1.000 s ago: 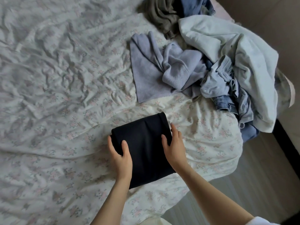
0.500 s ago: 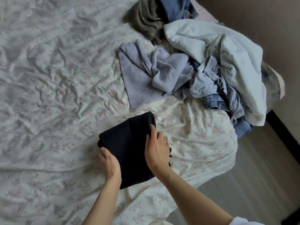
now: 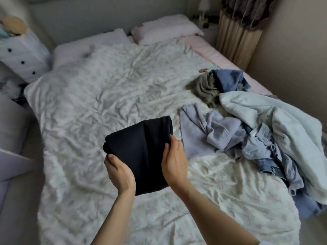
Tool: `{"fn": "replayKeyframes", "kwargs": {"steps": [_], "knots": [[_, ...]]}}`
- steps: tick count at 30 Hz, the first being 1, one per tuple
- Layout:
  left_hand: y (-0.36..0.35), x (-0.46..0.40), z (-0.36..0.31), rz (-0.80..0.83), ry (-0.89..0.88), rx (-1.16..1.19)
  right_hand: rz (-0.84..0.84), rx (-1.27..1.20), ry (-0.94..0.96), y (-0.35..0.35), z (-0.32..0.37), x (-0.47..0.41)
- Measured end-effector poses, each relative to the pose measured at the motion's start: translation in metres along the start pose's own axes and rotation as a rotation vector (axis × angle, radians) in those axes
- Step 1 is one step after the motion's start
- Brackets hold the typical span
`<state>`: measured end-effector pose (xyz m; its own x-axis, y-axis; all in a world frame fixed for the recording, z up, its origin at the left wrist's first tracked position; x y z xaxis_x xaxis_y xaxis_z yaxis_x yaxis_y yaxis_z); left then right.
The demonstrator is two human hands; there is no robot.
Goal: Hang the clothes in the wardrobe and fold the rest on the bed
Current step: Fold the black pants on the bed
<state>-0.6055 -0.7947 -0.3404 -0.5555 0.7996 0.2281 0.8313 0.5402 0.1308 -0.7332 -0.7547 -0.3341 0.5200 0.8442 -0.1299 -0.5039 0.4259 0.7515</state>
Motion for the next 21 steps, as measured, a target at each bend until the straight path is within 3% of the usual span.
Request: {"fn": "replayKeyframes", "kwargs": {"steps": [10,15,21], "knots": [[0.176,-0.065,-0.104,-0.340,-0.179,0.237,-0.101,-0.117,0.401,-0.012,0.211,0.069],[0.319,-0.109,-0.123,-0.406,-0.165,0.456,-0.208,-0.079,0.620,-0.034,0.332,0.172],[0.493,-0.144,-0.155,-0.458,-0.285,0.462,-0.173,-0.186,0.703,-0.073,0.449,0.288]]}}
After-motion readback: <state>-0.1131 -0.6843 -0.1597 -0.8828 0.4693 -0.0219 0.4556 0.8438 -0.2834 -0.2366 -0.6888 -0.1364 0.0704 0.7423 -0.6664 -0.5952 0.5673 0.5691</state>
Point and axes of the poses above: each hand's wrist, its own x-axis away from the middle knuckle, its own y-axis out of the back of the hand, z = x × y, the point moved 1 cm from there along -x, towards the middle knuckle, and after that the axes turned 11 degrees about x, right-handed, at the moved point
